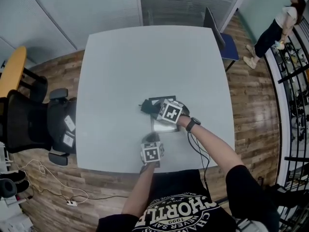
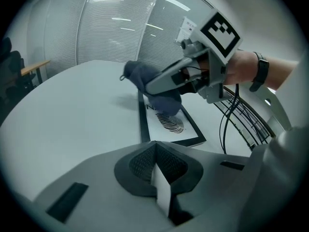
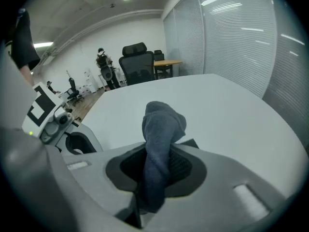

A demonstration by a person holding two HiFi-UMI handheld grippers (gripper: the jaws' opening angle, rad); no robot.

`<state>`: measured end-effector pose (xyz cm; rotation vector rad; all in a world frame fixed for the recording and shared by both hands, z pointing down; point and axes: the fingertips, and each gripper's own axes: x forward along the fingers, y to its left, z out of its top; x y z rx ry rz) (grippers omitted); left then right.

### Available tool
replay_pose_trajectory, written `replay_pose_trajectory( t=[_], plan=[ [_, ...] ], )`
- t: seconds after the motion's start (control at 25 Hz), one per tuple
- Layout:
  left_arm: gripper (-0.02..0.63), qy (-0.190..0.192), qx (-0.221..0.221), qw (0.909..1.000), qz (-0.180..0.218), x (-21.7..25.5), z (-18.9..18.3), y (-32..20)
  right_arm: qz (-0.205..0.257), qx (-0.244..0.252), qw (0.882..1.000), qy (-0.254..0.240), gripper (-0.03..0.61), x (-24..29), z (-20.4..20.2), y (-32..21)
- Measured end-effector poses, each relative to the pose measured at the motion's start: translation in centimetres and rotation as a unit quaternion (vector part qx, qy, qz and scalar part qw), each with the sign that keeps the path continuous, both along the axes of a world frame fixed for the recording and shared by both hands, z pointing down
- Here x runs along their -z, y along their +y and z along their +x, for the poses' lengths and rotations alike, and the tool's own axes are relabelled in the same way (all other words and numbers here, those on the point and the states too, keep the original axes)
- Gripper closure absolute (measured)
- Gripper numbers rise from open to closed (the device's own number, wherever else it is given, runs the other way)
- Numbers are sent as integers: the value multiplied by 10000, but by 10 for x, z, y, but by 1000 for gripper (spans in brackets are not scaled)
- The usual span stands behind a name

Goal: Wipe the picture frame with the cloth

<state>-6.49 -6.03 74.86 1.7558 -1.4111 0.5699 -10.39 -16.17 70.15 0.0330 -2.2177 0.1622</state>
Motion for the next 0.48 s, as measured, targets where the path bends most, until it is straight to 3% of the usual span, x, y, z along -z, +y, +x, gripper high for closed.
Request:
replay_pose_trajectory(
  t=[0.2,0.48],
  plan=[
    [617,67,3,10000,18,0,0,-1,366,701,9954,539,497,-26,-33,10],
    [617,151,46,9999,55,-2,0,-1,281,431,9972,539,497,-27,-6,5]
  ],
)
